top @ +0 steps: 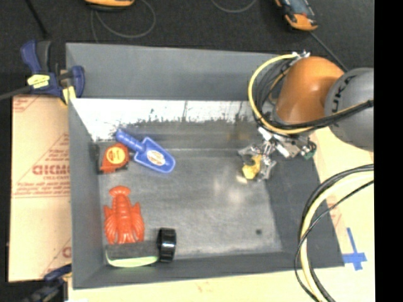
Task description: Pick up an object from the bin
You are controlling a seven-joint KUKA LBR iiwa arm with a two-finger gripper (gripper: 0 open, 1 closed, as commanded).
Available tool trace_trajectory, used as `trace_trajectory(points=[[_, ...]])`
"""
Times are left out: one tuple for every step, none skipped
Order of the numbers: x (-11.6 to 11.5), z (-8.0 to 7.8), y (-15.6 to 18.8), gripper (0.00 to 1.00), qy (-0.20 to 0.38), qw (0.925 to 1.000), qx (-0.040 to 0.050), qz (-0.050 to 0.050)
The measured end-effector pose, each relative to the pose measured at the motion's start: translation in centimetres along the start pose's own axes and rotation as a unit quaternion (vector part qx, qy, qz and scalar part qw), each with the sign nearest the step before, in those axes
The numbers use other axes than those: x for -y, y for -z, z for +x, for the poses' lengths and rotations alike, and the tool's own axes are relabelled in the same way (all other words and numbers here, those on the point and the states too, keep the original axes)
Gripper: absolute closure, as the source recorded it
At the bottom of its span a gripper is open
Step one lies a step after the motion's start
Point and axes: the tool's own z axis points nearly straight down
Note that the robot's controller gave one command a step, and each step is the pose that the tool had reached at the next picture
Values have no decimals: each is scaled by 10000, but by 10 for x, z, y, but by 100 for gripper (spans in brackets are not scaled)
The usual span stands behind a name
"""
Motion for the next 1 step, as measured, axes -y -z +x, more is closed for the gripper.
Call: trace_trajectory(points=[[4,-2,79,100,-23,10000,-4,2]])
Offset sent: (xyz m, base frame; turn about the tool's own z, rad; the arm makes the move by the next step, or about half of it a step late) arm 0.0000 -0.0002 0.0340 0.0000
